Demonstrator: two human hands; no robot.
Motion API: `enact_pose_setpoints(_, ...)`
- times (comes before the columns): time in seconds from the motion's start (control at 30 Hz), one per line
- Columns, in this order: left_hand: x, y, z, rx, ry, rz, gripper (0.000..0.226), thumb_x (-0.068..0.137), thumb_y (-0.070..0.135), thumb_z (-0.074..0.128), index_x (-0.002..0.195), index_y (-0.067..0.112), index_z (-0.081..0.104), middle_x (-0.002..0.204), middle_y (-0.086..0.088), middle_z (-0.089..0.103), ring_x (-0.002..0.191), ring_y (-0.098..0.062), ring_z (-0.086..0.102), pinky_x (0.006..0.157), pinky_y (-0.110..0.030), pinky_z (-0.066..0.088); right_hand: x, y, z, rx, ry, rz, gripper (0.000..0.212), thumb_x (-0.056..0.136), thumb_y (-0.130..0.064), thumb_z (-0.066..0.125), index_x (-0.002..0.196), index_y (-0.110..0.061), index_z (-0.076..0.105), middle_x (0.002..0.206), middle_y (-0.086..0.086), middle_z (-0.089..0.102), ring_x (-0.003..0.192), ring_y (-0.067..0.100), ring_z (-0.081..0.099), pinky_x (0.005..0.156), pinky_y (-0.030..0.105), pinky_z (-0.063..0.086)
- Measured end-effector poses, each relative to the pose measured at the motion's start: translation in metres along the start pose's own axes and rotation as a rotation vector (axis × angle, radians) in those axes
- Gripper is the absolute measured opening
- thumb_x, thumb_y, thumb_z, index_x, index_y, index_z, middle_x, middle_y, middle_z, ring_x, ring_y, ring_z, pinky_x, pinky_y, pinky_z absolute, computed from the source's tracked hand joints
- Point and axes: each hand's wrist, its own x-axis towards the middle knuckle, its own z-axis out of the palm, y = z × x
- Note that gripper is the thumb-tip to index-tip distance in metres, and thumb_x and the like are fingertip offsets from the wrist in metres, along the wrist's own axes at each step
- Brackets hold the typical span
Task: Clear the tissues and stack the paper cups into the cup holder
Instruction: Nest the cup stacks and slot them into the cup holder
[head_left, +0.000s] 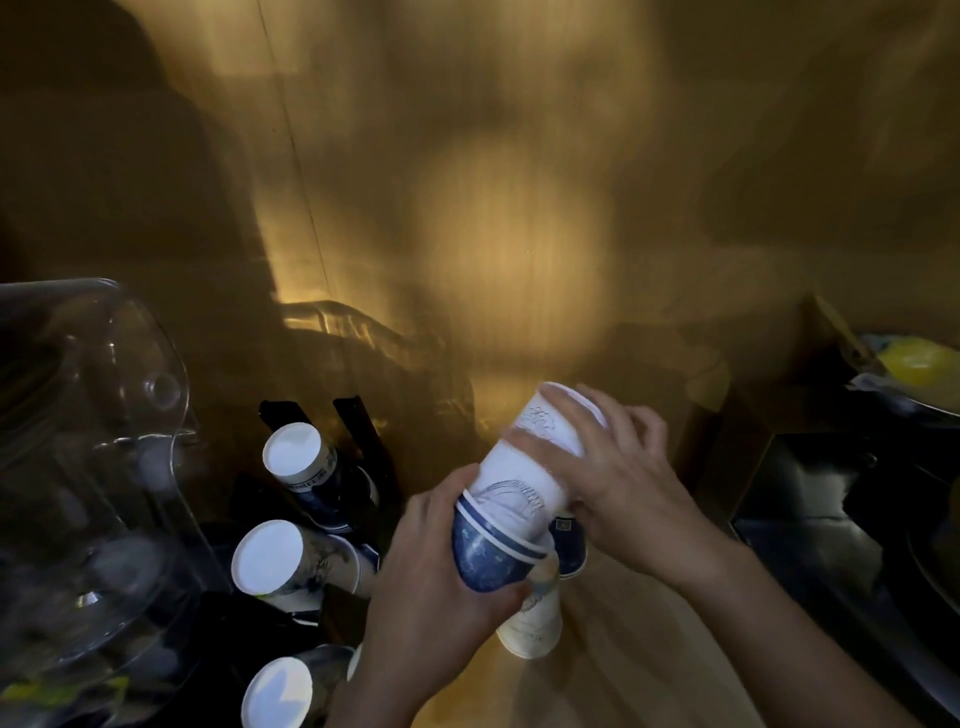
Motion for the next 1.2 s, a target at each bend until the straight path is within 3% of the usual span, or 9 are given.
enact_pose_setpoints(0.1,-0.002,0.000,0.005,-0.085,-0.029,-0.038,0.087,0.043,0.054,0.077,0.106,0.073,0.020,0.111,0.038,0.038,0.106,0.007,0.048,0.082,-0.012,0.042,0.003,-0.003,0.016,-0.031,0.105,0.086,0.093,0.044,-0.014,0.084,0.128,-0.016,0.043,0.135,0.017,0.049,0.128,0.039,0.039,0.097,0.059,0.030)
enact_pose_setpoints(0.23,-0.002,-0.010,0.001,-0.205,0.035,-0.129,0.095,0.037,0.059,0.077,0.109,0.071,0.016,0.116,0.039,0.036,0.106,0.004,0.049,0.081,-0.013,0.040,-0.001,0.005,0.039,0.325,0.176,0.201,0.075,0.059,-0.021,0.074,0.127,-0.014,0.042,0.130,0.007,0.050,0.122,0.026,0.043,0.096,0.030,0.016)
enact_pose_setpoints(0.37,-0.008,-0.032,-0.003,-0.263,0.133,-0.193,0.097,0.046,0.034,0.089,0.116,0.050,0.023,0.108,0.034,0.041,0.101,0.004,0.051,0.074,-0.010,0.039,-0.006,0.009,0.059,0.686,0.192,0.453,0.071,0.059,-0.031,0.083,0.117,-0.027,0.042,0.113,-0.009,0.047,0.108,0.011,0.042,0.095,0.042,0.034)
enact_pose_setpoints(0.53,-0.019,-0.048,-0.004,-0.258,0.140,-0.277,0.094,0.046,0.026,0.091,0.114,0.042,0.027,0.104,0.031,0.044,0.092,0.018,0.049,0.063,-0.005,0.041,-0.013,0.007,0.085,0.865,0.045,0.613,0.075,0.052,-0.043,0.081,0.113,-0.030,0.041,0.117,-0.003,0.056,0.114,0.018,0.050,0.098,0.054,0.041)
enact_pose_setpoints(0.7,-0.025,-0.057,-0.005,-0.264,0.178,-0.345,0.097,0.044,0.021,0.091,0.114,0.040,0.026,0.102,0.030,0.041,0.090,0.005,0.049,0.069,-0.009,0.037,-0.022,0.002,0.110,0.947,-0.080,0.701,0.083,0.045,-0.050,0.078,0.117,-0.026,0.043,0.120,-0.002,0.057,0.117,0.022,0.050,0.099,0.054,0.041)
enact_pose_setpoints(0.83,-0.027,-0.062,-0.005,-0.259,0.161,-0.371,0.097,0.045,0.021,0.091,0.115,0.040,0.027,0.102,0.030,0.042,0.094,-0.005,0.049,0.074,-0.020,0.040,-0.035,-0.003,0.126,0.912,-0.147,0.692,0.081,0.043,-0.058,0.074,0.113,-0.038,0.039,0.115,-0.014,0.054,0.113,0.012,0.050,0.102,0.052,0.039)
enact_pose_setpoints(0.97,-0.030,-0.066,-0.001,-0.281,0.113,-0.390,0.096,0.045,0.023,0.091,0.115,0.043,0.028,0.104,0.028,0.045,0.091,0.003,0.051,0.070,-0.014,0.040,-0.049,-0.005,0.137,0.889,-0.205,0.641,0.092,0.047,-0.057,0.077,0.122,-0.051,0.025,0.126,-0.015,0.048,0.118,0.012,0.043,0.104,0.037,0.025)
enact_pose_setpoints(1.07,-0.029,-0.067,0.005,-0.289,0.061,-0.405,0.096,0.045,0.024,0.091,0.115,0.043,0.028,0.108,0.020,0.049,0.096,-0.003,0.053,0.075,-0.019,0.045,-0.052,-0.001,0.132,0.929,-0.112,0.617,0.066,0.059,-0.047,0.078,0.105,-0.063,0.033,0.114,-0.020,0.050,0.108,0.007,0.049,0.094,0.033,0.040)
enact_pose_setpoints(1.2,-0.025,-0.061,0.014,-0.277,-0.014,-0.414,0.097,0.047,0.026,0.090,0.123,0.038,0.029,0.119,0.008,0.048,0.109,-0.016,0.051,0.094,-0.038,0.046,-0.046,0.001,0.106,0.989,0.049,0.562,0.040,0.077,-0.032,0.070,0.100,-0.054,0.047,0.108,-0.030,0.049,0.096,-0.013,0.050,0.073,0.003,0.041)
